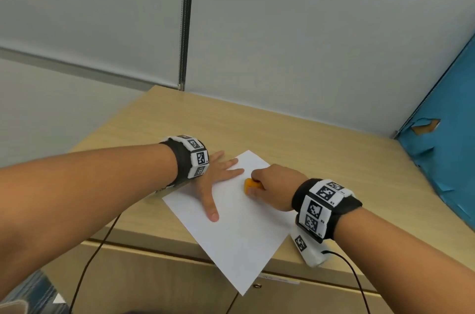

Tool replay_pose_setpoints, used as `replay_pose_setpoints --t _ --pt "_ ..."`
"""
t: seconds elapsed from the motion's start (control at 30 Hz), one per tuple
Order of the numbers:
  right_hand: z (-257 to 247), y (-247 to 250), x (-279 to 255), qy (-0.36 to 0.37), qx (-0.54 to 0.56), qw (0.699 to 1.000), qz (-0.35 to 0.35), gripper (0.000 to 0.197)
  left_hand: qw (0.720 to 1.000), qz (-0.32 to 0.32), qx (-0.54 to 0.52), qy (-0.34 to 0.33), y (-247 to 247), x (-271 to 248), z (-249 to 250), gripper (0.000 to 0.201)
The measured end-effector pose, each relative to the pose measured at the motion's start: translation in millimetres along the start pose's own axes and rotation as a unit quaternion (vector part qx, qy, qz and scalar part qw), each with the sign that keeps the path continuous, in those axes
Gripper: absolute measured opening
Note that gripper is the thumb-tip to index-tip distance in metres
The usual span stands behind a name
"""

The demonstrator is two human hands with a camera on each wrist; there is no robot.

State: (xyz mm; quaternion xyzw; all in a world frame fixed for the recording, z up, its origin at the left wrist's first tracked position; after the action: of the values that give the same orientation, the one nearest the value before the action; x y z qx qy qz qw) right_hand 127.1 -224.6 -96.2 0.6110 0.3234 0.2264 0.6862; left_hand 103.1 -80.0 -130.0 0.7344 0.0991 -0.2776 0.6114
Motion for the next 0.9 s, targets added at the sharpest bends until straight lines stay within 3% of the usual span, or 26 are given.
replay_pose_setpoints --t 0.13,0.23,0.4,0.57,0.73,0.9 --pt "-56.3 1.7 4.4 0.064 0.047 0.997 0.0 0.021 1.0 0.018 -0.014 -0.015 -10.5 9.2 -6.0 0.14" --pt "-71.0 -3.3 6.3 0.103 0.043 0.994 0.008 0.03 1.0 0.015 -0.003 -0.016 -12.8 15.8 -6.6 0.142" --pt "-4.6 9.1 38.2 -0.036 -0.039 0.998 0.019 0.042 1.0 0.023 0.006 -0.003 -13.0 13.9 -6.0 0.142" --pt "-71.0 -5.3 10.0 0.103 0.052 0.993 -0.005 0.026 1.0 0.019 0.004 -0.015 -14.3 17.1 -8.7 0.139" --pt "-22.2 9.2 39.2 -0.012 -0.021 0.999 0.021 0.031 0.999 0.037 0.004 -0.015 -16.7 21.3 -9.8 0.142" --pt "-65.2 -7.6 12.5 0.101 0.051 0.993 -0.018 0.036 0.999 0.027 0.005 -0.015 -16.6 26.1 -13.3 0.145"
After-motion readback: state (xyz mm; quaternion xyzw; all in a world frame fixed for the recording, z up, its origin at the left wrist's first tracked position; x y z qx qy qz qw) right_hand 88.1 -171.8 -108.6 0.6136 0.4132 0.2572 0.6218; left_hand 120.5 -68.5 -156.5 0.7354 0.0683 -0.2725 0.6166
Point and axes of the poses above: each hand's wrist, its own x-axis towards the middle knuckle, its own y-axis out of the back of the hand, z = x × y, the point moved 7 cm from there along x, towards the middle knuckle, and after that the axes turned 4 degrees about z, right-handed, at the moved point
